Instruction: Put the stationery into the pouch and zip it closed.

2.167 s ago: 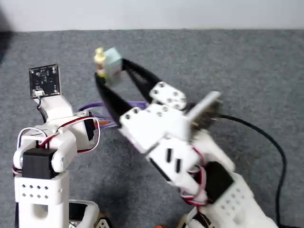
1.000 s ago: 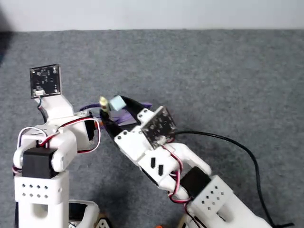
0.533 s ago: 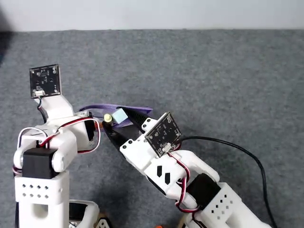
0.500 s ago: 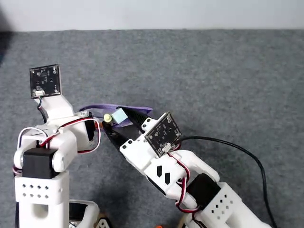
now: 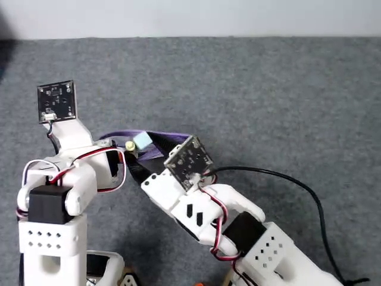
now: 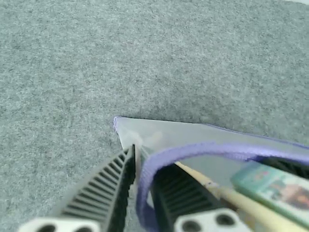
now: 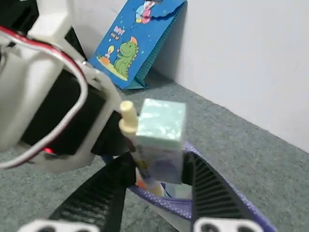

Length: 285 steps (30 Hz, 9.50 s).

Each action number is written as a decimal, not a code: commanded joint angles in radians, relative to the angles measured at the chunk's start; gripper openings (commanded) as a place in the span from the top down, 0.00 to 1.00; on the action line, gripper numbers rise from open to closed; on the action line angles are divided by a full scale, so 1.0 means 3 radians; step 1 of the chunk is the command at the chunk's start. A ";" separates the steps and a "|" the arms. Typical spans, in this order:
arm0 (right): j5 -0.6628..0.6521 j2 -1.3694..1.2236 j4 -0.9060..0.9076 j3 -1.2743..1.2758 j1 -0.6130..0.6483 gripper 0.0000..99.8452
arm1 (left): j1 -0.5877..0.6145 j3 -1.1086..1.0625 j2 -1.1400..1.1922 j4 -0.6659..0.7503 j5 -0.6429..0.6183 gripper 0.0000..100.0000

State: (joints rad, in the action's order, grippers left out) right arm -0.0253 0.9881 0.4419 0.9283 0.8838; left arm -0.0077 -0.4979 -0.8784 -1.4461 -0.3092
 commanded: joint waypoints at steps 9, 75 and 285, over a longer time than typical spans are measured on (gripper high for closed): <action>-0.0164 -0.0043 0.0540 -0.0307 0.0028 0.86 | -0.0005 0.0018 -0.0020 0.0041 0.0031 0.99; -0.0199 0.0412 0.2319 -0.1023 -0.1010 0.76 | -0.0005 0.0023 -0.0020 0.0041 0.0031 0.99; -0.0808 0.0693 0.3445 -0.2107 -0.2140 0.99 | -0.2368 -0.0320 0.0251 0.1453 0.0823 0.85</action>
State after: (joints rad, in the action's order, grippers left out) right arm -0.2585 1.1968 1.5175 0.3069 0.2532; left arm -0.7227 -0.5992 -0.8032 -1.0334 -0.0683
